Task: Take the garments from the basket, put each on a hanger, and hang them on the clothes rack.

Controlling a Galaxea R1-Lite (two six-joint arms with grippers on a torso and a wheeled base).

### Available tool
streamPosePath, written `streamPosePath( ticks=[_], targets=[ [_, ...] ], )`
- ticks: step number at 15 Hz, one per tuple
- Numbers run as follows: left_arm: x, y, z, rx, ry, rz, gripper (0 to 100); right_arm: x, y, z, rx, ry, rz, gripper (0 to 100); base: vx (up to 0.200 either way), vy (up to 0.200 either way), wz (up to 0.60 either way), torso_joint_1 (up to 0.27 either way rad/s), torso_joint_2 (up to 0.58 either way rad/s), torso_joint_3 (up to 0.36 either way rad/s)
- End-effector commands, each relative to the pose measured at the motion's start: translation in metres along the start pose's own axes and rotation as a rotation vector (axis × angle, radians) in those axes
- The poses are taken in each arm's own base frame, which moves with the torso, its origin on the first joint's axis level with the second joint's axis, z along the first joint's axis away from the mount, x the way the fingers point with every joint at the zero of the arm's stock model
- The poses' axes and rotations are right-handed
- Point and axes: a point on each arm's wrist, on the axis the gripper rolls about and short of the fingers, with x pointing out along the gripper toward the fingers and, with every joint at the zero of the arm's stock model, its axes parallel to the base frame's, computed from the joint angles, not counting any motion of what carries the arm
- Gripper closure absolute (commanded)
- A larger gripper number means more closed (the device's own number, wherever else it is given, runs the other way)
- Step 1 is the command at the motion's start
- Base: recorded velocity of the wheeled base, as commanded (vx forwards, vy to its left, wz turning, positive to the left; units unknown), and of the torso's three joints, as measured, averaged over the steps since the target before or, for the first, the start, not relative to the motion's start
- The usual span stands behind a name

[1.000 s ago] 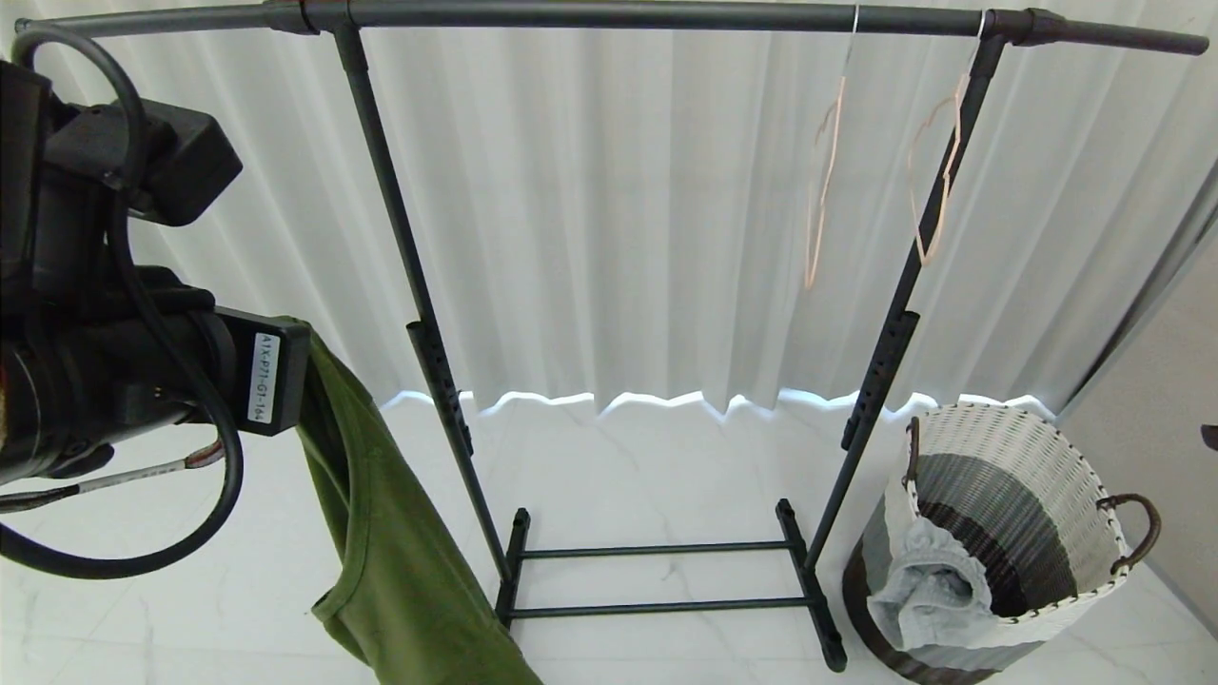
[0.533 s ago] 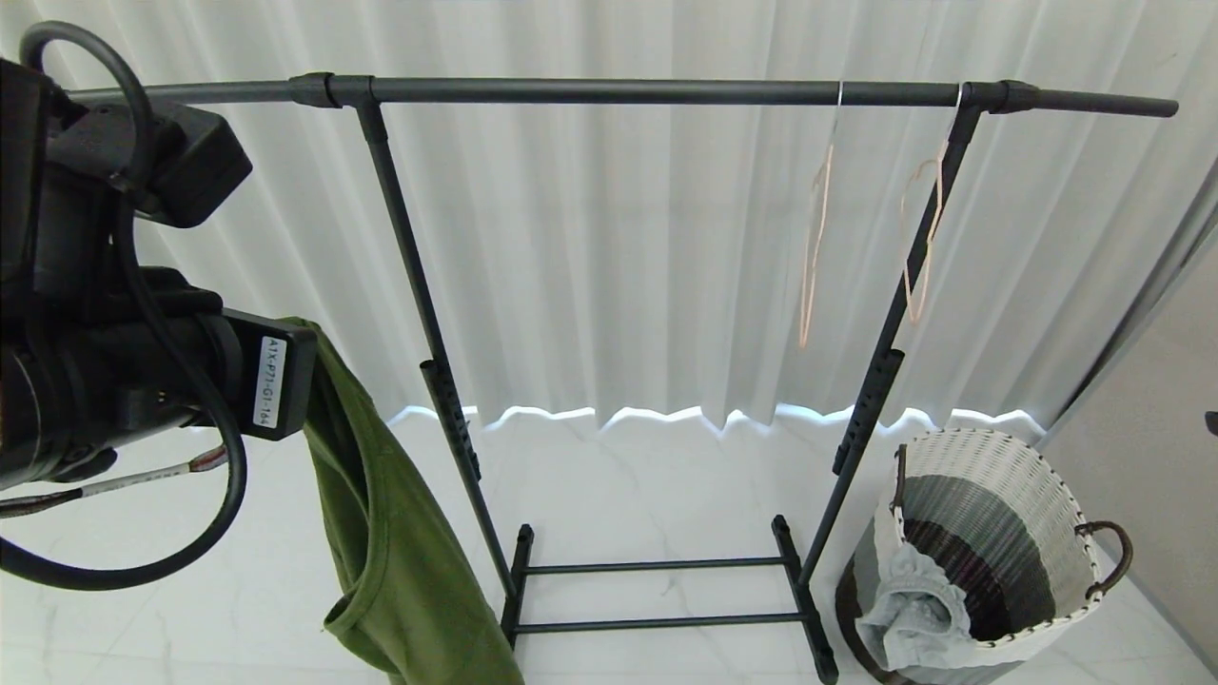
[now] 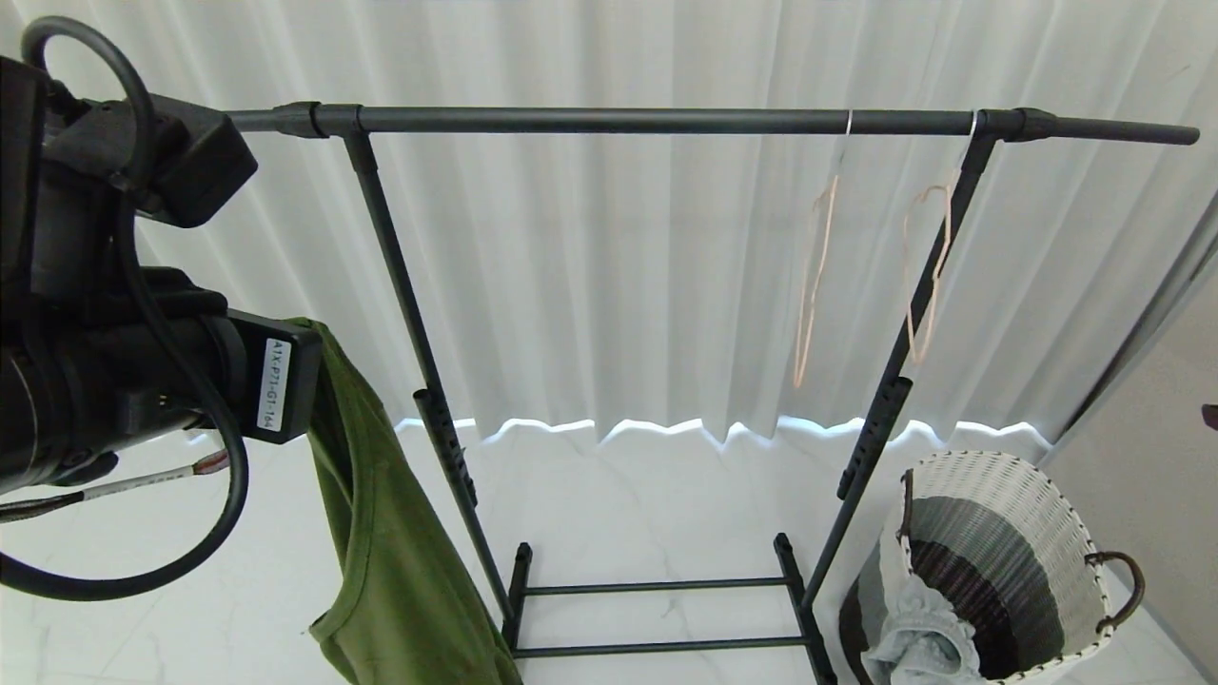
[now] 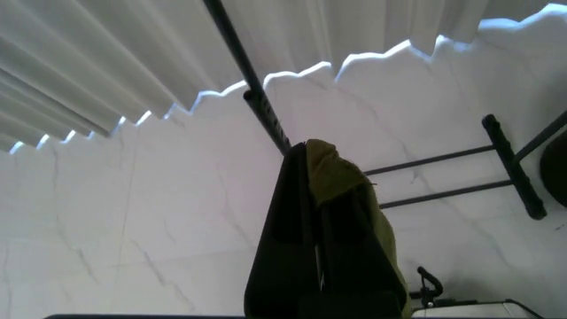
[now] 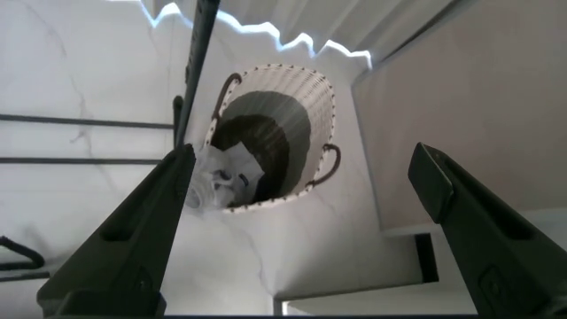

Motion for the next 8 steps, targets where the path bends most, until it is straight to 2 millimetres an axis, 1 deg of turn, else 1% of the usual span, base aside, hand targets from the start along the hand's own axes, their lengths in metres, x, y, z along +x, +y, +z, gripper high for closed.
streamPosePath(
  ticks=[1,8],
  targets=[
    [-0.0010,-0.0020,-0.0001,0.005,-0.003,-0.010,100,0.0009,0.0005,-0.0002,-0.003,0.003,0.001,0,0.200,0.000,0.00,0.022,0.00,-0.007],
    [-0.0027,-0.0070,0.0001,0.017,-0.008,-0.034,100,-0.0002,-0.0001,0.0002,0.001,-0.002,0.000,0,0.200,0.000,0.00,0.002,0.00,-0.001]
  ],
)
